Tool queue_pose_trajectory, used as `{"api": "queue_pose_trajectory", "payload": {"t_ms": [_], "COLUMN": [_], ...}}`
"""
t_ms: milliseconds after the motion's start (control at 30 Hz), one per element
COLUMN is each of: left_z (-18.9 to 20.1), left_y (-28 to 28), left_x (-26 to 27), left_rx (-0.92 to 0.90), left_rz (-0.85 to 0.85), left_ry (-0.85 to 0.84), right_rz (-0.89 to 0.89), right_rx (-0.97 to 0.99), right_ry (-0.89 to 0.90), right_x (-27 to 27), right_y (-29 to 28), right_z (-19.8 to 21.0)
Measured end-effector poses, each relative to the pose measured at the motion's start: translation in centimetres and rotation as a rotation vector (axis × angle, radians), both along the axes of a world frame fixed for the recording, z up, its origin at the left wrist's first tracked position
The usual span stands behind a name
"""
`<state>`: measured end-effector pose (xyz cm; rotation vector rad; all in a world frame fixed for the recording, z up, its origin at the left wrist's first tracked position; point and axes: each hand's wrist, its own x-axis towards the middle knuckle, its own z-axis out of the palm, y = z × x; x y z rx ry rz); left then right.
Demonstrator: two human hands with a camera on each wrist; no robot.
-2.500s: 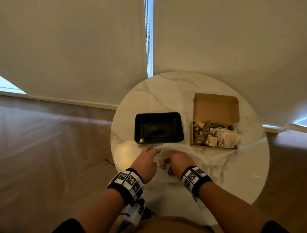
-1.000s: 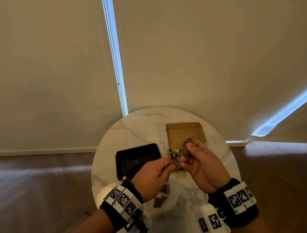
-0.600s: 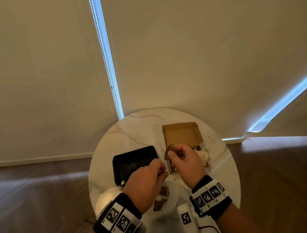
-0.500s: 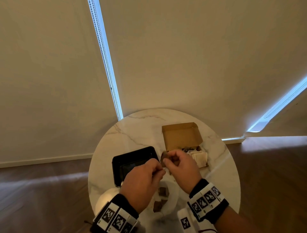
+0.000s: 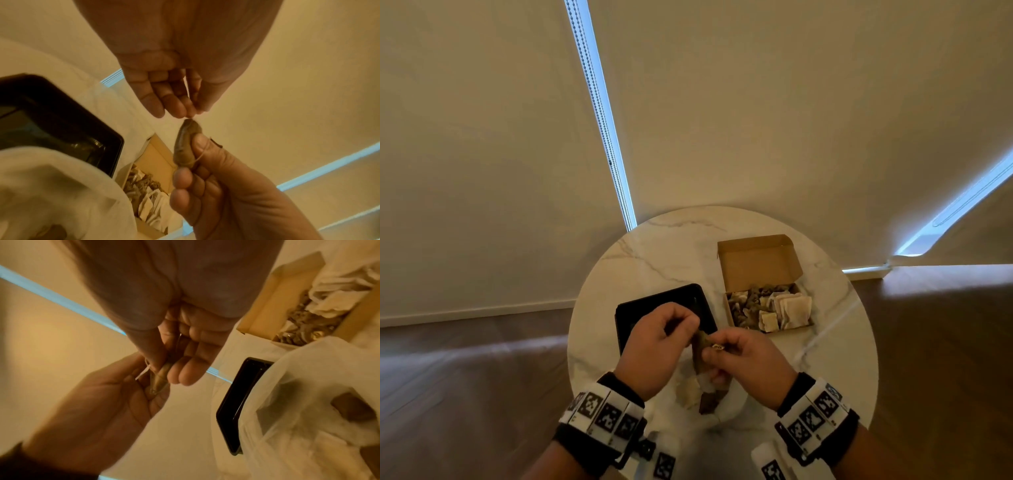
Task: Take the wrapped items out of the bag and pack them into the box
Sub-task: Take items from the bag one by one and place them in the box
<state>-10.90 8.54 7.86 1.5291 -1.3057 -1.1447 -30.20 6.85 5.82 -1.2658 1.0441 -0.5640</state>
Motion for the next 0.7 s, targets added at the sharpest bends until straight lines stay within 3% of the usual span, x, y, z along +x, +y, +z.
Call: {"api": "queue_pose_trajectory", "payload": {"t_ms": [167, 333, 533, 700], "left_z": [-1.0, -0.8, -2.1, -2.8], "left_y": [1.0, 0.9, -0.1, -0.6], "left_x": [-0.9, -2.2, -2.6, -3.1], "left_rx": [0.075, 0.014, 0.087, 0.115], "left_rz": [-0.082, -0.233, -0.266, -0.177], "left_ry": [0.143, -0.065, -0.184, -0.133], "right_rz": [-0.098, -0.053, 0.006, -0.005], "right_rx": [0.122, -0.002, -0.172, -0.154], "right_ry": [-0.048, 0.065, 0.264, 0.273], "right_x": [-0.7, -1.5, -2.4, -2.5], "right_y": [-0.5, -0.5, -0.8, -1.0], "right_z": [-0.4, -0.8, -0.8, -1.2]}}
